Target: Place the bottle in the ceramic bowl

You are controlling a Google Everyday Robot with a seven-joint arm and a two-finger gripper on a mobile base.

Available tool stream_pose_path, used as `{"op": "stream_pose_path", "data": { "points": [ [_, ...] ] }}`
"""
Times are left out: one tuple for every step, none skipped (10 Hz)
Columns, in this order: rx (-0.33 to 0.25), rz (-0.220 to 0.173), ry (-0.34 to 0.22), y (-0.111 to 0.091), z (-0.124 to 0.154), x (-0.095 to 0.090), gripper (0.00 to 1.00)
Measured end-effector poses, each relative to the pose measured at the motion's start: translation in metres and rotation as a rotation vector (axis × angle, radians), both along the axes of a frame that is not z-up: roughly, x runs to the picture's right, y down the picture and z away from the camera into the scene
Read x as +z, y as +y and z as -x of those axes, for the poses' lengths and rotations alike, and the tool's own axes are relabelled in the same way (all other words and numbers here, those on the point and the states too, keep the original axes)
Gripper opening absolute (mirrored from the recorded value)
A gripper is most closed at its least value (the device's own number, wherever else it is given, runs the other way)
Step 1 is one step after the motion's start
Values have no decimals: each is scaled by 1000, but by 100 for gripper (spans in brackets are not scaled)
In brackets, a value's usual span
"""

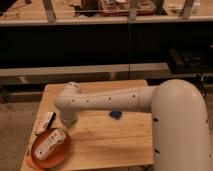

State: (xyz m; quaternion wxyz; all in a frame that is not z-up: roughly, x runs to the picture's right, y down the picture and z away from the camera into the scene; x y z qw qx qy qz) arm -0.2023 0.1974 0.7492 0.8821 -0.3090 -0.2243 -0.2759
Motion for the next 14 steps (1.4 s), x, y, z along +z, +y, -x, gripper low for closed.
{"op": "stream_pose_path", "data": {
  "points": [
    [-3, 0, 2, -1, 0, 1, 0],
    [-5, -1, 4, -1, -1, 1, 0],
    [-8, -1, 6, -2, -2, 2, 0],
    [-11, -1, 8, -2, -2, 3, 0],
    [-18, -2, 6, -3, 1, 3, 0],
    [-23, -3, 6, -3, 2, 4, 0],
    [-28, -4, 8, -3, 1, 5, 0],
    [-30, -5, 13, -4, 0, 6, 4],
    [-34, -6, 16, -6, -1, 7, 13],
    [-39, -7, 17, -7, 0, 8, 19],
    [-45, -5, 16, -7, 2, 8, 23],
    [-48, -5, 18, -7, 2, 8, 23],
    [-53, -6, 23, -7, 1, 10, 23],
    [-55, -8, 24, -8, 1, 11, 23]
  ]
}}
